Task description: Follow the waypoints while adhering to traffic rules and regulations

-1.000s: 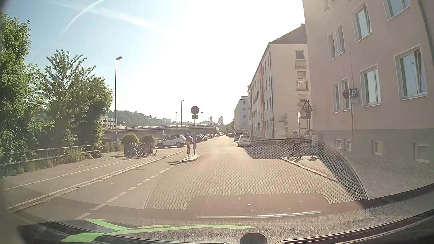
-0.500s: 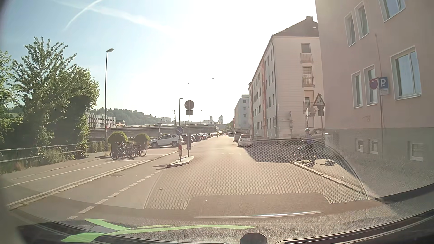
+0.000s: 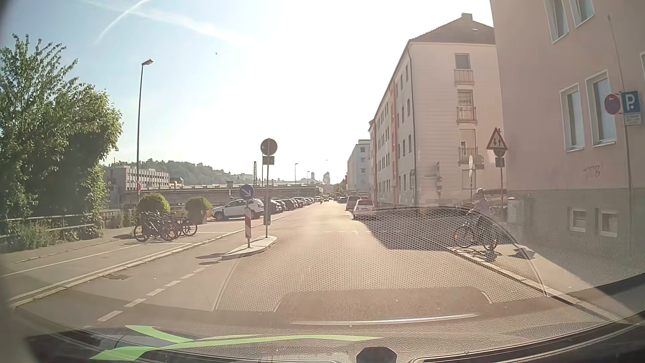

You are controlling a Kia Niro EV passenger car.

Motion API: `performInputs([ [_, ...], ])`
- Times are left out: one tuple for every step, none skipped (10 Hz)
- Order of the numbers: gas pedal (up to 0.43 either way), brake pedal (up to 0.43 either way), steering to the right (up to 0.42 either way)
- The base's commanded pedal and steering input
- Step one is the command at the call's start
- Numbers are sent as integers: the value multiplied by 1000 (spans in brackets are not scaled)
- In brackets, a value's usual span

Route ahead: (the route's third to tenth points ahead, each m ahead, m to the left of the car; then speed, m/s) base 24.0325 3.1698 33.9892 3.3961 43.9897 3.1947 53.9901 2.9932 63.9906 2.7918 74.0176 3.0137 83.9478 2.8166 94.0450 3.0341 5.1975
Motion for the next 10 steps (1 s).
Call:
performInputs([
  [0,43,3],
  [0,85,3],
  [0,116,3],
  [0,122,4],
  [0,128,4],
  [0,134,3],
  [0,146,4],
  [0,159,3],
  [0,177,2],
  [0,189,1],
])
